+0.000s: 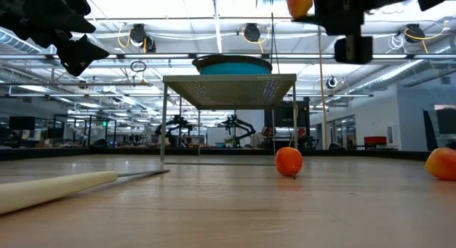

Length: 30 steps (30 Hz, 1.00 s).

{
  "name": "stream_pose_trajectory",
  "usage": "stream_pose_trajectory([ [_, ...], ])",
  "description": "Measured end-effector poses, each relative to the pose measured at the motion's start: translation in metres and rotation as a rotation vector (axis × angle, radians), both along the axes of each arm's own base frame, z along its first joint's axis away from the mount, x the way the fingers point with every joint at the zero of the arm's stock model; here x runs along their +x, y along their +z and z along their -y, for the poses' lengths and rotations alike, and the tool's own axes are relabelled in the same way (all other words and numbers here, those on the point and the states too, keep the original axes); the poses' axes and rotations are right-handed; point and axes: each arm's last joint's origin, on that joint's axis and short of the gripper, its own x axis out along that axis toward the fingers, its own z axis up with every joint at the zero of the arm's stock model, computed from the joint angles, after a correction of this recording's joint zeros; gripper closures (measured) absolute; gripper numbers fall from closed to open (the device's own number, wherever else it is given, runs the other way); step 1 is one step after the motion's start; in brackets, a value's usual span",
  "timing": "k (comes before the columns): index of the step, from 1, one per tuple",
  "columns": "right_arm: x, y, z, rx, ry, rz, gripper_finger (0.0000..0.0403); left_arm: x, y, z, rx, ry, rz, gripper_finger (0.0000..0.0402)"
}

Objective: Pick & Place Fruit
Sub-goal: Put the peach into the blue strainer bowl on the shelf

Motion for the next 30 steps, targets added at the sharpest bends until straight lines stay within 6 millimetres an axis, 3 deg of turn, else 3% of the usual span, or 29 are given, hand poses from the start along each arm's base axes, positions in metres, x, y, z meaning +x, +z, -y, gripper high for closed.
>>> stream_pose_trajectory([
  [11,0.007,0.015,0.014,-0.086,-0.028,0.169,0.0275,0.000,0.000,0.000,-0.007,0.003,-0.002,0.0160],
  [16,0.010,0.020,0.023,-0.360,-0.012,0.264,0.0275,0.000,0.000,0.000,-0.003,0.006,-0.002,0.0160],
  [25,0.014,0.039,0.044,-1.002,-0.062,0.470,0.0275,0.000,0.000,-0.003,0.036,0.108,0.003,0.0160],
  [30,0.014,0.046,0.065,-1.209,-0.151,0.489,0.0275,0.000,0.000,-0.005,0.040,0.160,0.004,0.0160],
])
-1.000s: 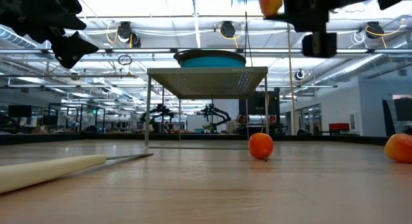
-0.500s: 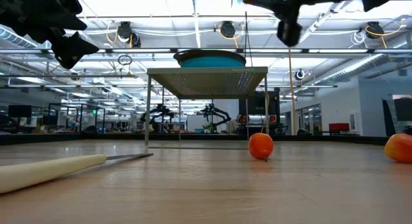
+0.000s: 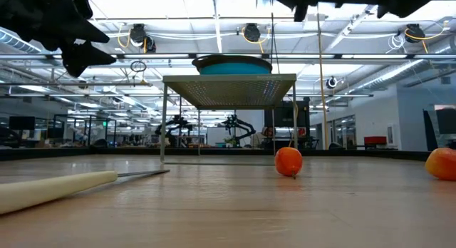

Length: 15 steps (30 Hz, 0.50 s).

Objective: Pick & Place Fruit
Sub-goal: Put the peach into the blue strainer bowl on the shelf

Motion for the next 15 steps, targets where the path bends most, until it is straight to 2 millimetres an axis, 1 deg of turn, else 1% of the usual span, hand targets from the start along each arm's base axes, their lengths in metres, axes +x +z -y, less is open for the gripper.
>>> stream_pose_trajectory([
  [5,0.000,0.001,0.026,-0.004,-0.100,0.008,0.0275,0.000,0.000,0.000,-0.024,0.013,0.001,0.0160],
  [10,-0.002,0.001,0.048,0.015,-0.175,0.010,0.0275,0.000,0.000,0.000,-0.030,0.015,0.002,0.0160],
  [13,-0.003,0.002,0.059,0.008,-0.161,-0.001,0.0275,0.000,0.000,0.000,-0.030,0.015,0.001,0.0160],
  [15,-0.001,0.007,0.067,0.020,-0.155,-0.038,0.0275,0.000,0.000,0.000,-0.030,0.016,0.001,0.0160],
])
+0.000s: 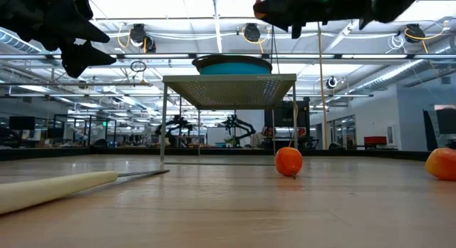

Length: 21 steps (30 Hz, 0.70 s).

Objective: Pick & Place Fruit
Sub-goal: Put the peach into the blue strainer bowl on the shelf

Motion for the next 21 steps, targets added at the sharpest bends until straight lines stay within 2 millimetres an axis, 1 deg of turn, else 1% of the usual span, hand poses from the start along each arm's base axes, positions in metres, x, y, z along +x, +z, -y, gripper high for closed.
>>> stream_pose_trajectory([
  [5,0.004,0.021,0.022,-0.002,-0.054,-0.210,0.0275,0.000,0.000,0.000,-0.010,0.004,0.000,0.0160],
  [9,-0.001,0.041,0.039,-0.018,-0.117,-0.334,0.0275,0.000,0.000,0.000,-0.007,0.003,0.000,0.0160],
  [15,-0.011,0.062,0.060,-0.004,-0.197,-0.365,0.0275,0.000,0.000,0.000,-0.008,0.003,0.000,0.0160],
  [21,-0.005,0.062,0.071,0.000,-0.216,-0.381,0.0275,0.000,0.000,0.000,-0.008,0.007,0.000,0.0160],
])
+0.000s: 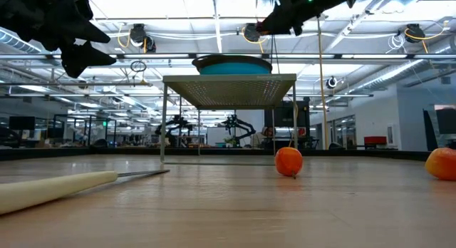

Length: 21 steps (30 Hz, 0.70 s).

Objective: Pick & Place Fruit
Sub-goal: Put the peach into the blue strainer bowl on the shelf

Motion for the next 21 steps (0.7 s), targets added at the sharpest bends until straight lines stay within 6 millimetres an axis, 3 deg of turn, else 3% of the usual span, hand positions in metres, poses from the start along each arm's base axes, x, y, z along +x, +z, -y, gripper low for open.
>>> stream_pose_trajectory([
  [21,0.051,-0.037,0.039,0.058,0.111,-0.126,0.0275,0.000,0.000,-0.002,-0.002,0.069,0.005,0.0160],
])
